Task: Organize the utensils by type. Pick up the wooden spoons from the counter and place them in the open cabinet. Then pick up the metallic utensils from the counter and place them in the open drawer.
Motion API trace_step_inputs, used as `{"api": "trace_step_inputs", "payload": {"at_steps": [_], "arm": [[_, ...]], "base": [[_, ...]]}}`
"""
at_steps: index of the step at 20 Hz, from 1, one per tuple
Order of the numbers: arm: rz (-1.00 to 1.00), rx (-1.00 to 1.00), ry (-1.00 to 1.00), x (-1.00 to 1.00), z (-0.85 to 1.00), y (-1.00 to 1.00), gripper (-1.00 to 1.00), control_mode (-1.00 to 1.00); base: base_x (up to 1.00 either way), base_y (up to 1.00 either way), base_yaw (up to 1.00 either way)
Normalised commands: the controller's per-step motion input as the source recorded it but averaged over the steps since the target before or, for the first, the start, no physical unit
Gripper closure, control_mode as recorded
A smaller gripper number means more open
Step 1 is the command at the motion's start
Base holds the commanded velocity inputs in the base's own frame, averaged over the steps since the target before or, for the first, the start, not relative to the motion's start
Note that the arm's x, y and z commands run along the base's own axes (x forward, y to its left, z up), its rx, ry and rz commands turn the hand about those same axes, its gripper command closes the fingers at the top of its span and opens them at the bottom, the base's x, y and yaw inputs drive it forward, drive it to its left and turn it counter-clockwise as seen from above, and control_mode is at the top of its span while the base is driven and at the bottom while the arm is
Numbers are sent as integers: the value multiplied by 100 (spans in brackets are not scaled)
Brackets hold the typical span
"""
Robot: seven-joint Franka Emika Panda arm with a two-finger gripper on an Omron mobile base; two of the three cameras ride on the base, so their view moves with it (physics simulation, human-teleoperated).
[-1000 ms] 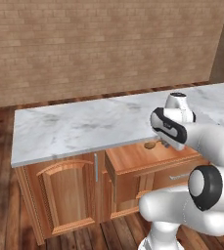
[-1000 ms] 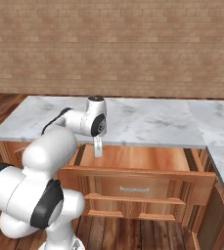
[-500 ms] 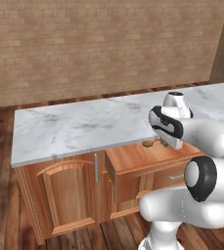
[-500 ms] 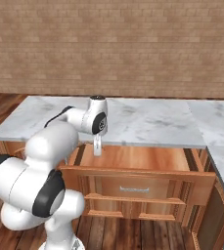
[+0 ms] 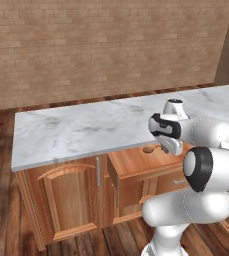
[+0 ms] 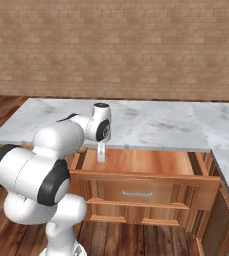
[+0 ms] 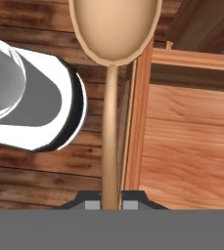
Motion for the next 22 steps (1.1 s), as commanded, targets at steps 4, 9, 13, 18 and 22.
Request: {"api": "trace_step_inputs", "payload": {"at_steps": [4, 9, 13, 18, 22], "arm": [[0, 0, 0, 1, -13, -3, 100, -100], [0, 0, 0, 3, -20, -2, 100, -100], [0, 0, -2, 17, -24, 0, 100, -100], [0, 0, -1, 24, -24, -1, 100, -100], [0, 0, 0, 32, -18, -2, 100, -100]], "base": [[0, 0, 0], [0, 0, 0], [0, 0, 0], [0, 0, 0], [0, 0, 0]]}}
